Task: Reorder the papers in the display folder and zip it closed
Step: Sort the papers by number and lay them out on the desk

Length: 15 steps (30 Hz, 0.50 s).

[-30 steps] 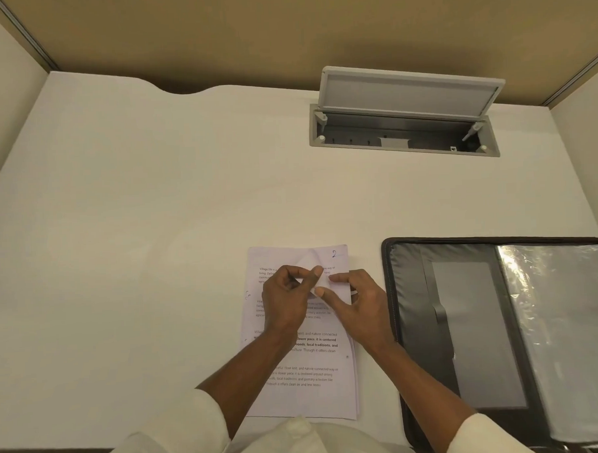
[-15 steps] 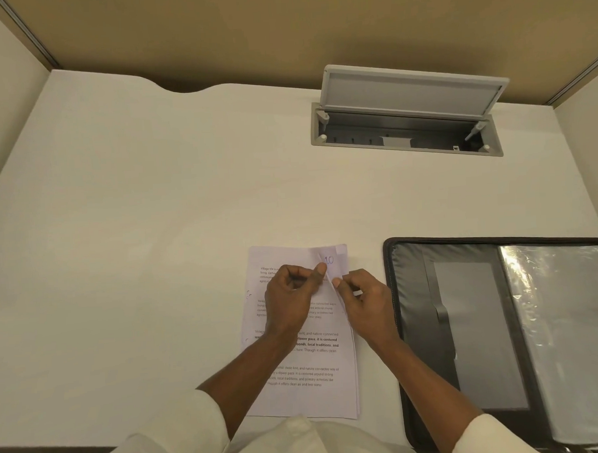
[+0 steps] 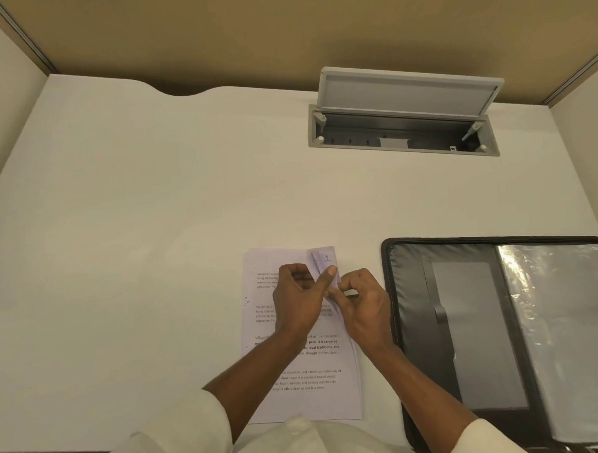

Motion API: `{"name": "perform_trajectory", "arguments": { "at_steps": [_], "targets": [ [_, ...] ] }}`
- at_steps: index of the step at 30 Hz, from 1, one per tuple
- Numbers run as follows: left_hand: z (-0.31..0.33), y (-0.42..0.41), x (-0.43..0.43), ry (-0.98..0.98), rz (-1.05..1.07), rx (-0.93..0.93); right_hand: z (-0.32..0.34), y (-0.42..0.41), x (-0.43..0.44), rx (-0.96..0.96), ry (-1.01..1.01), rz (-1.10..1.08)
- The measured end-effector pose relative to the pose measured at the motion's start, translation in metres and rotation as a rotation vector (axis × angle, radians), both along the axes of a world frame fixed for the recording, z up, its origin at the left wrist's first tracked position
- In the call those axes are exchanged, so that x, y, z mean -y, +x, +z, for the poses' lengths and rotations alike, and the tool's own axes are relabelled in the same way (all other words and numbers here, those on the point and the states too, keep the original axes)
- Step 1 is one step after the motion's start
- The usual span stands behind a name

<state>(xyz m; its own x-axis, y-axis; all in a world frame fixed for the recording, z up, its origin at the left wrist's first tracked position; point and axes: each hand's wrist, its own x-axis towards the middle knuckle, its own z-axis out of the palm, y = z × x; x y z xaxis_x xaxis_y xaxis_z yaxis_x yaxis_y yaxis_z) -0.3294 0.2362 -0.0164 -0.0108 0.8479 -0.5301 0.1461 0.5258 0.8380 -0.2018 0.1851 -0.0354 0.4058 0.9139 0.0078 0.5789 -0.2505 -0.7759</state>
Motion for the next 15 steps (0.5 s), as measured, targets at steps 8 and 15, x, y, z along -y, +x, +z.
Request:
{"name": "perform_trajectory", "arguments": {
  "at_steps": [8, 15],
  "targets": [
    [-0.005, -0.003, 0.0, 0.005, -0.027, -0.077, 0.001, 0.009, -0.004, -0.25, -0.048, -0.065],
    [-0.005, -0.011, 0.002, -0.002, 0.043, -0.054, -0.004, 0.021, -0.005, -0.009, -0.228, -0.127]
  ]
}}
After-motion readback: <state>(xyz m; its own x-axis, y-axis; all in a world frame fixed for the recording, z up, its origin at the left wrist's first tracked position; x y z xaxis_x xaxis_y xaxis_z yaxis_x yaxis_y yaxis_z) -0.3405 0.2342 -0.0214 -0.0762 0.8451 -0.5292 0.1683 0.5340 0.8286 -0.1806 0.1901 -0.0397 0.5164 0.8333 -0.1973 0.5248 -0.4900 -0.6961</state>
